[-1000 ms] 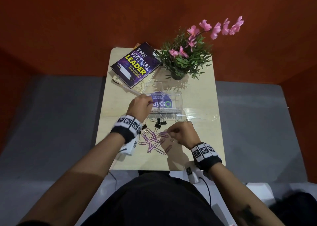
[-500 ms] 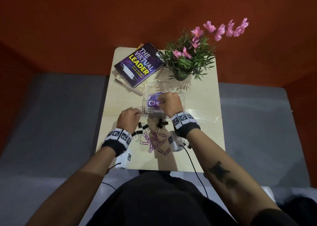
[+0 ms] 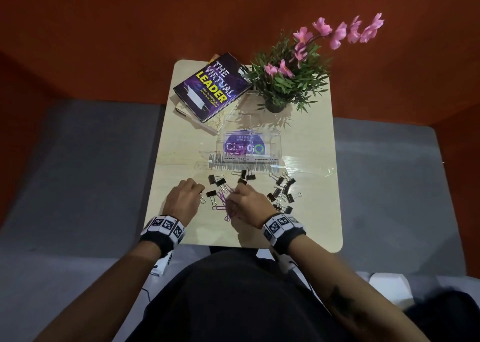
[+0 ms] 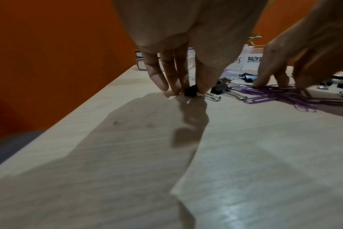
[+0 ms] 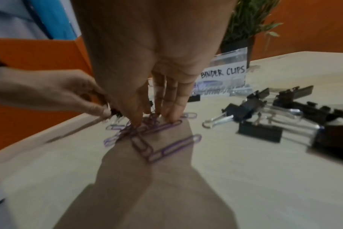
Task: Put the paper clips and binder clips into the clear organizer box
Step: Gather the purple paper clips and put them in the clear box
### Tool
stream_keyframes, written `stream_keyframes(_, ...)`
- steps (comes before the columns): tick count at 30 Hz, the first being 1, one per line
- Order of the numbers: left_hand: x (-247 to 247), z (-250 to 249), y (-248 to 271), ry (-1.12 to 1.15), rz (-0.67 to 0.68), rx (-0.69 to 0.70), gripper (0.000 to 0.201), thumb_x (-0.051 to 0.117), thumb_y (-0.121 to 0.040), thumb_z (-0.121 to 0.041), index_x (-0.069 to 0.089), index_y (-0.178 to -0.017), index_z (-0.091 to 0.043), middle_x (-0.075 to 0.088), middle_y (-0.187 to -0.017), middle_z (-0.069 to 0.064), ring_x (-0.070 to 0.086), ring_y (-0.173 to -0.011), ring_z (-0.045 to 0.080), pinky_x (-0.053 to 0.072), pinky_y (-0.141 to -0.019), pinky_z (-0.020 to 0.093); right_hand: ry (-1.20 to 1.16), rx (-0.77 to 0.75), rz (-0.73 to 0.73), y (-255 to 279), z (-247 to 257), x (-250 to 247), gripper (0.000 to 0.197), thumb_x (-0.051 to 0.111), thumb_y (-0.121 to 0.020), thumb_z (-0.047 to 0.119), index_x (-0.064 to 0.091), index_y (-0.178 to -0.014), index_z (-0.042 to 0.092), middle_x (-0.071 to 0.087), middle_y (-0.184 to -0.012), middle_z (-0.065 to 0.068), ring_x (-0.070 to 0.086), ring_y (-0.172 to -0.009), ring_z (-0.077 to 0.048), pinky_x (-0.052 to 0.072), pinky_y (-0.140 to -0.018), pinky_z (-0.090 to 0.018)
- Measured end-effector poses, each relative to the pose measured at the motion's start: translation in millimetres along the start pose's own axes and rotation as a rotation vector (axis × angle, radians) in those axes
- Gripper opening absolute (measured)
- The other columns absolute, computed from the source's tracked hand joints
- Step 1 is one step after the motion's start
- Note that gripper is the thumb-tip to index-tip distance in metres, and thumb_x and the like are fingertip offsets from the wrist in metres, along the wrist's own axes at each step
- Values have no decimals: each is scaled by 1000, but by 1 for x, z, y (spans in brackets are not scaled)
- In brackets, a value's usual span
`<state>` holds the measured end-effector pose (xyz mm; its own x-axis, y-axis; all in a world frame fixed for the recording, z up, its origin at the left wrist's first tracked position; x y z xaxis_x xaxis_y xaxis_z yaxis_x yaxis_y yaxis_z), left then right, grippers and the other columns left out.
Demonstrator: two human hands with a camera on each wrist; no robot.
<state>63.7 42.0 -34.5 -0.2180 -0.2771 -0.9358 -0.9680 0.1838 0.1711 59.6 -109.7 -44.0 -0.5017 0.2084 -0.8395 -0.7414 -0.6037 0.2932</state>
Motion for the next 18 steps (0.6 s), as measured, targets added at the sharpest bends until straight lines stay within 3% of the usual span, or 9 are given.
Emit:
stream_keyframes(5,-9,7,3,-60,-25,-71,23,71,-77,-1,65,-99,-5,62,-89,16,57,-78,35,50,-59,41,48,-45,-15,13,-3,11,35,77,-76,19,63,-108,17,57,-108,-3,50,-97,-24,54,-59,-36)
stream_keyframes(7,-7,-13,8,-91,-12,10,28,70,-77,-3,64,-104,-6,62,-92,14,55,-82,33,49,-65,42,29,-60,-60,19,-6,3,27,74,-80,23,65,-105,17,59,-105,-4,51,-93,-23,50,-59,-33)
stream_keyframes(11,13,-61,21,-144,74,214,37,70,-78,-11,60,-113,-9,62,-106,12,55,-92,31,48,-76,44,53,43,-96,20,-23,-17,25,72,-79,16,66,-102,10,60,-107,-8,53,-94,-27,47,-63,-34)
stream_keyframes(15,31,-82,26,-237,164,283,41,63,-81,-20,52,-119,-10,59,-111,10,51,-94,30,44,-77,44,118,104,-53,14,-37,-20,37,73,-73,9,64,-109,6,60,-110,-11,50,-99,-30,51,-78,-41)
stream_keyframes(18,33,-93,28,-246,176,313,42,64,-81,-20,52,-120,-10,60,-109,9,52,-93,29,45,-77,43,112,183,-101,15,-47,-31,30,68,-76,7,64,-105,0,59,-108,-15,50,-98,-33,52,-79,-46)
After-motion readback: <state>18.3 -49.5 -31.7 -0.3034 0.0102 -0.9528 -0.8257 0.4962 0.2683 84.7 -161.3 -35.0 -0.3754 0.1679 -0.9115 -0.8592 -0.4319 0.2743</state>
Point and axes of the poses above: each hand's wrist, its own y-axis away from the middle knuckle, its own x-axis out of the palm, z = x × y, the point moved 9 cm from there along -y, towards the middle knuckle
